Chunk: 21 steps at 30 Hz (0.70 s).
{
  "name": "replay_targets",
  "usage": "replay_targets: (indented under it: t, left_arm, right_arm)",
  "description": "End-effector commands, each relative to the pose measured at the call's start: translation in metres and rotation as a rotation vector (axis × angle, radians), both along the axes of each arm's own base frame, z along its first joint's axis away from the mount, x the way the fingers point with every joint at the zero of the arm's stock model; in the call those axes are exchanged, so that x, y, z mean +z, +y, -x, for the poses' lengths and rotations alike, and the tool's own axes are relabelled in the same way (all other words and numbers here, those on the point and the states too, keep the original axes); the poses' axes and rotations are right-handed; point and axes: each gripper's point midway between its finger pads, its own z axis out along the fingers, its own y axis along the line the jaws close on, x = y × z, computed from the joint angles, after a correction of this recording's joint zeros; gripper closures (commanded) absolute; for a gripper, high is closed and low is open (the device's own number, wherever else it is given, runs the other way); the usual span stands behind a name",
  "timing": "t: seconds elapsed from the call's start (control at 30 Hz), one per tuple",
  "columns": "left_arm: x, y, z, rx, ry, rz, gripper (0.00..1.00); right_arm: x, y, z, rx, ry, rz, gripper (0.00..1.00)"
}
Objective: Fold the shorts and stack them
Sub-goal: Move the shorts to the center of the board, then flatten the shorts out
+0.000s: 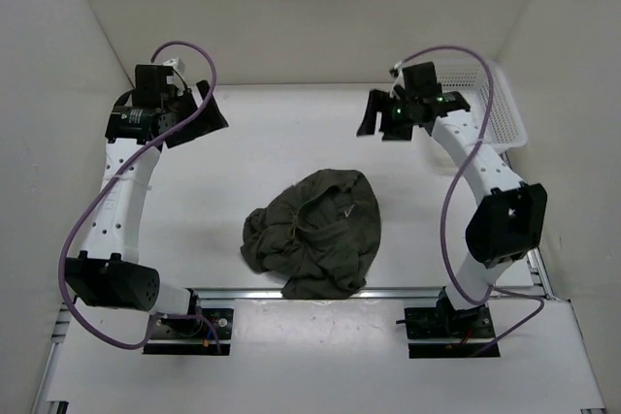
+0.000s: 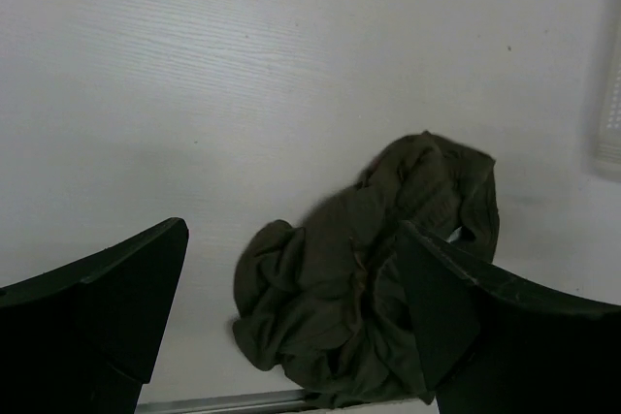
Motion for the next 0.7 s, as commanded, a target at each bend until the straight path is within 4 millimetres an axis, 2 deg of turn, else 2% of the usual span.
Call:
replay_targets:
  t: [0.0, 0.03, 0.1, 0.13, 0.2, 0.23, 0.27, 0.3, 0.33, 0.4, 0.43, 0.53, 0.57, 0.6, 0.63, 0.67]
  left_arm:
    - [-0.007, -0.023, 0.018, -0.104, 0.029, -0.004, 0.0]
    - [-0.03, -0.022, 0.024, -0.104, 0.092, -0.009, 0.0]
    - [-0.053, -0.029, 0.033, -0.116, 0.144, 0.008, 0.05]
    - [-0.079, -0.033, 0.048, -0.112, 0.208, 0.031, 0.06]
    - [-0.104, -0.051, 0.062, -0.15, 0.256, 0.082, 0.06]
    - [-0.117, -0.057, 0.07, -0.154, 0.289, 0.098, 0.06]
    - [-0.146, -0.061, 0.087, -0.124, 0.379, 0.116, 0.06]
    - [-0.158, -0.065, 0.096, -0.116, 0.416, 0.125, 0.06]
    - [-0.178, -0.074, 0.111, -0.108, 0.474, 0.136, 0.04]
    - [-0.192, -0.082, 0.123, -0.1, 0.517, 0.146, 0.0]
    - [-0.204, -0.089, 0.134, -0.117, 0.564, 0.145, 0.0]
    - [-0.217, -0.105, 0.137, -0.13, 0.591, 0.16, 0.0]
    - [-0.23, -0.109, 0.142, -0.143, 0.634, 0.156, 0.0]
    - [-0.234, -0.115, 0.144, -0.161, 0.651, 0.161, 0.0]
    - [-0.244, -0.114, 0.146, -0.153, 0.688, 0.149, 0.02]
    - [-0.243, -0.117, 0.145, -0.164, 0.678, 0.15, 0.04]
  right_arm:
    - [-0.013, -0.029, 0.02, -0.099, 0.048, 0.077, 0.2]
    - [-0.016, -0.034, 0.033, -0.132, 0.044, 0.083, 0.2]
    - [-0.02, -0.035, 0.048, -0.13, 0.034, 0.096, 0.27]
    - [-0.025, -0.028, 0.063, -0.098, 0.035, 0.097, 0.28]
    - [-0.03, -0.022, 0.082, -0.069, 0.032, 0.117, 0.26]
    - [-0.038, -0.005, 0.102, -0.003, 0.051, 0.13, 0.24]
    - [-0.062, 0.0, 0.117, 0.031, 0.098, 0.167, 0.2]
    - [-0.071, 0.005, 0.132, 0.056, 0.122, 0.184, 0.08]
    - [-0.083, 0.018, 0.15, 0.11, 0.142, 0.208, 0.03]
    - [-0.112, 0.026, 0.172, 0.138, 0.222, 0.248, 0.01]
    - [-0.128, 0.034, 0.19, 0.181, 0.254, 0.272, 0.01]
    - [-0.154, 0.055, 0.214, 0.25, 0.309, 0.294, 0.01]
    - [-0.166, 0.06, 0.214, 0.258, 0.32, 0.322, 0.01]
    - [-0.174, 0.062, 0.218, 0.26, 0.333, 0.346, 0.01]
    - [-0.187, 0.06, 0.213, 0.233, 0.344, 0.385, 0.02]
    - [-0.187, 0.062, 0.217, 0.245, 0.342, 0.387, 0.04]
